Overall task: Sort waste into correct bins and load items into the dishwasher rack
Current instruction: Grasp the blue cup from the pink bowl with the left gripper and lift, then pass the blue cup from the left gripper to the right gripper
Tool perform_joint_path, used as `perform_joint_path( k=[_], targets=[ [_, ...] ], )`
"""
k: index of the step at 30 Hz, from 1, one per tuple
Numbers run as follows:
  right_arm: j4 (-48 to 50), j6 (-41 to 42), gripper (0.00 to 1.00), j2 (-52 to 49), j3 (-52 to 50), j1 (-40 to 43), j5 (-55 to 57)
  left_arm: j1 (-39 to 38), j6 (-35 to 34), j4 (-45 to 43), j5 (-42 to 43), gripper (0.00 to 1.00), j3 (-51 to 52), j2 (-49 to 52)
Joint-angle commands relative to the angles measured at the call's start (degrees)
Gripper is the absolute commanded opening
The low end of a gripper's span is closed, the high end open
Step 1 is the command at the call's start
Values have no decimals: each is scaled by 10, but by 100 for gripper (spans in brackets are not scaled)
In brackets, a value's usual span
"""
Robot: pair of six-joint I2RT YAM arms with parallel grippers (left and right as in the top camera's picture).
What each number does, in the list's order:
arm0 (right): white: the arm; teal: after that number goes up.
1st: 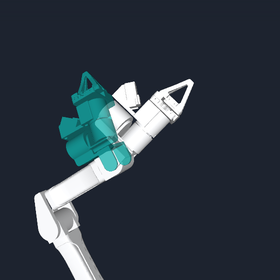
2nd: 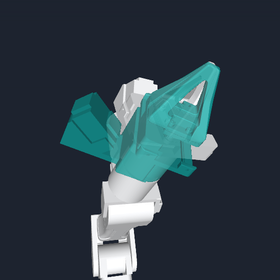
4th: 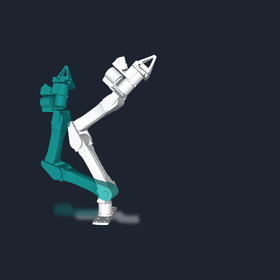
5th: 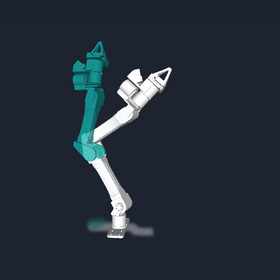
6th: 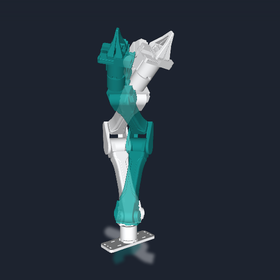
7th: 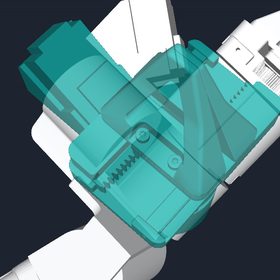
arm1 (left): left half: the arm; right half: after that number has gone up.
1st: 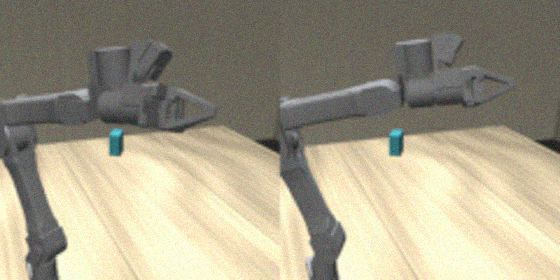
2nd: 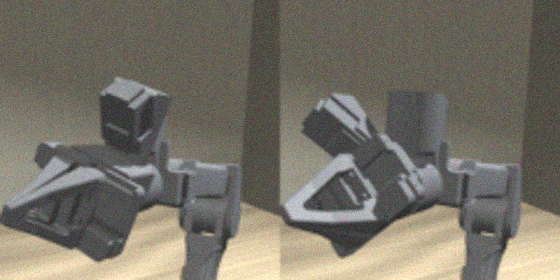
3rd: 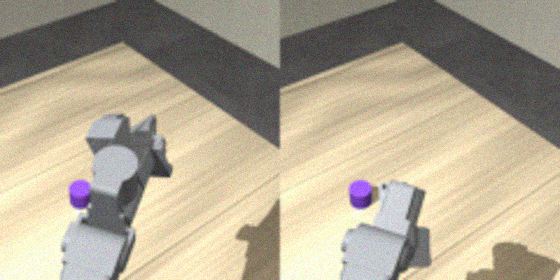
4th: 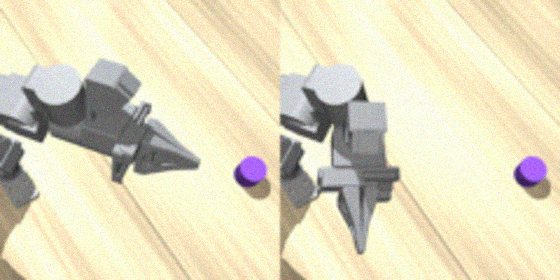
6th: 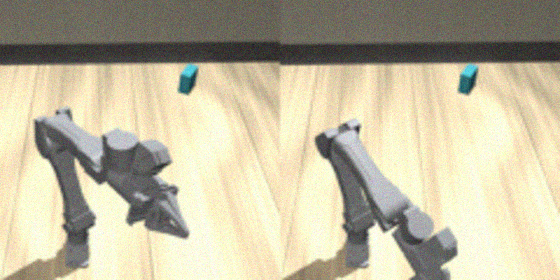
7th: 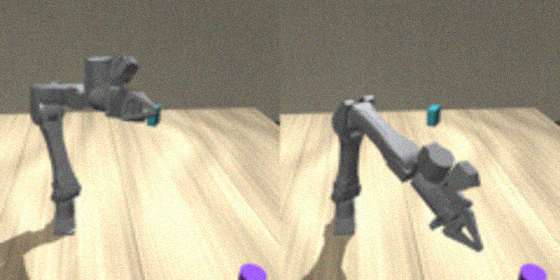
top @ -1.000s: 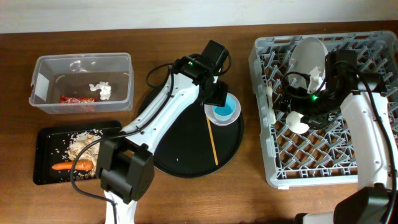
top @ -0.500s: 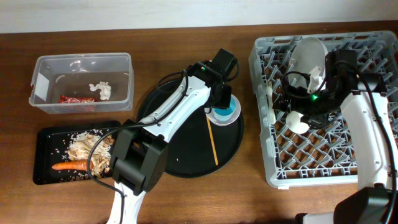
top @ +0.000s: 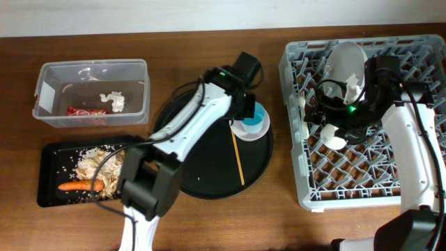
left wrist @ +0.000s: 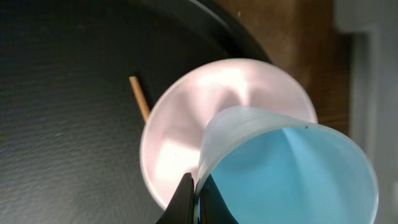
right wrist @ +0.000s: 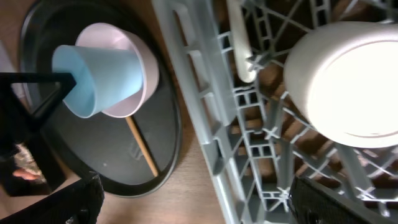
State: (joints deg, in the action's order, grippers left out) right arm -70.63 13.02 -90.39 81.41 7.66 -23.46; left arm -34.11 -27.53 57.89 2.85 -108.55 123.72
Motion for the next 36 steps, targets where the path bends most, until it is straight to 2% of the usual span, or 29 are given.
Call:
perform_joint_path(
  k=[1,3,5,7,10,12,15,17,23,32,36],
  targets=[
    [0,-6,99,-1,-3,-2,-71,44,-14,16,35,0,-14,-112],
    [8,-6,99,-1,-3,-2,-129,77,-14,28,121,0,-13,-145],
    [21,-6,99,-1,-4,-2,-213,127,-24,41,262,0,-13,-157],
    [46,-6,99,-1,-12,-2,-325,178,-24,48,437,0,-9,-153],
    [126,-5,99,-10,-39,-2,-574,233,6,41,701,0,-2,-150],
    [142,-6,99,-24,-47,-2,-652,235,17,45,750,0,-2,-150],
    [136,21,99,-45,-51,-2,-654,215,19,45,779,0,-2,-150],
    [137,62,99,-45,-51,-2,-655,203,19,43,759,0,-2,-150],
    [137,100,99,-39,-43,-1,-655,200,9,36,692,0,-2,-149],
    [139,148,99,-28,3,-2,-655,163,-67,-38,674,0,-2,-149],
    [139,160,99,-26,21,-2,-655,157,-78,-56,664,0,-2,-149]
  ],
)
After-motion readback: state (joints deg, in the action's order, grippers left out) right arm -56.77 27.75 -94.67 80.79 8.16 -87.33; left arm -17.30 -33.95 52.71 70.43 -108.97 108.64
